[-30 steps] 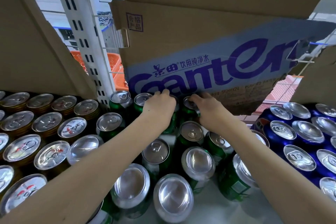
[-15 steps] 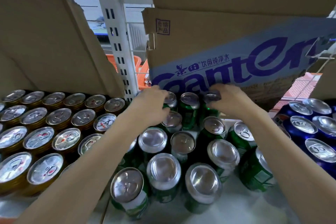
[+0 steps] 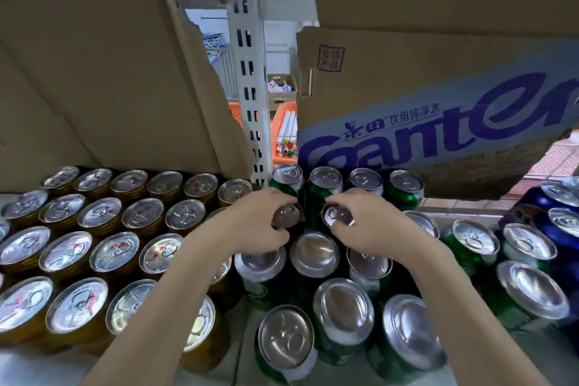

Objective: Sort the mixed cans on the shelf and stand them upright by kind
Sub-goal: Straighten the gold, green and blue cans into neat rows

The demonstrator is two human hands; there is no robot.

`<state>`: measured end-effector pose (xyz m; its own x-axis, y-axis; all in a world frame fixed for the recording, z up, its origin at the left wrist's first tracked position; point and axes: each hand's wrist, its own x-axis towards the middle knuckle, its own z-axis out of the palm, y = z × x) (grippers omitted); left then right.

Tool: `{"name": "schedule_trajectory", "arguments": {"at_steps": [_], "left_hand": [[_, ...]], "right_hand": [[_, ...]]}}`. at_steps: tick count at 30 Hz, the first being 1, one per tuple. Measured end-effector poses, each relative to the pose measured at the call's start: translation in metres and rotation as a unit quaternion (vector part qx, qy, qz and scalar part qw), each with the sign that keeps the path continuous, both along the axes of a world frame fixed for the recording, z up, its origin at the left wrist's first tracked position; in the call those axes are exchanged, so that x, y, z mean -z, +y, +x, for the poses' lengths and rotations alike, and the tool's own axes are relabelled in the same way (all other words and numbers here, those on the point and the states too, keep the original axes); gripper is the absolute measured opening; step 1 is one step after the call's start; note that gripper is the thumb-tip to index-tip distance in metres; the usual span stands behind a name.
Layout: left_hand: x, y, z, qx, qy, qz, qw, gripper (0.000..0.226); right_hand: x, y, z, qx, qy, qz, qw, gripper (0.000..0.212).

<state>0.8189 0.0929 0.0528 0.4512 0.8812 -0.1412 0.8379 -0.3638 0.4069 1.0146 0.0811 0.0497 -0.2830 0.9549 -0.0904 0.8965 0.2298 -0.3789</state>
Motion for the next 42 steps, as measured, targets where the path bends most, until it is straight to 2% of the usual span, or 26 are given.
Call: {"name": "schedule_trajectory", "arguments": {"at_steps": [3,6,11,13,17,22,25,30,34,39,42], "left_hand": [[0.010,-0.001,-0.002,-0.034,-0.060,0.021,0.997,0.064],[0.023,-0.005,-0.001,-0.075,-0.121,0.045,0.989,0.059],[0.033,-0.005,-0.003,-0.106,-0.150,0.045,0.982,0.065],[0.032,-0.001,-0.004,-0.117,-0.144,0.041,0.982,0.070],[0.027,0.005,-0.004,-0.107,-0.134,0.068,0.983,0.044],[0.015,0.015,-0.009,-0.123,-0.076,0.074,0.987,0.049],[-0.003,0.021,-0.016,-0.112,-0.071,0.093,0.987,0.051],[-0.028,0.025,-0.017,-0.095,-0.058,0.108,0.988,0.045],[-0.034,0.028,-0.014,-0.117,-0.052,0.109,0.986,0.058],[-0.034,0.030,-0.006,-0.133,0.017,0.112,0.985,0.076],[-0.031,0.030,0.002,-0.148,0.067,0.100,0.982,0.076]], "right_hand": [[0.005,-0.005,0.001,-0.002,0.007,-0.007,1.000,0.062],[0.010,-0.007,-0.001,0.022,0.027,0.021,0.999,0.061],[0.015,-0.006,-0.001,0.045,0.032,0.037,0.998,0.059],[0.017,-0.005,-0.001,0.053,0.038,0.027,0.998,0.064],[0.014,0.000,-0.004,0.049,0.025,0.014,0.998,0.072],[0.002,0.005,-0.005,0.103,0.036,0.049,0.993,0.056],[-0.013,0.006,-0.003,0.130,0.043,0.074,0.988,0.044],[-0.044,0.008,0.001,0.146,0.073,0.094,0.982,0.046],[-0.055,0.010,0.002,0.155,0.093,0.099,0.979,0.044],[-0.056,0.012,-0.001,0.145,0.083,0.093,0.982,0.045],[-0.052,0.010,-0.004,0.135,0.073,0.082,0.985,0.042]]}}
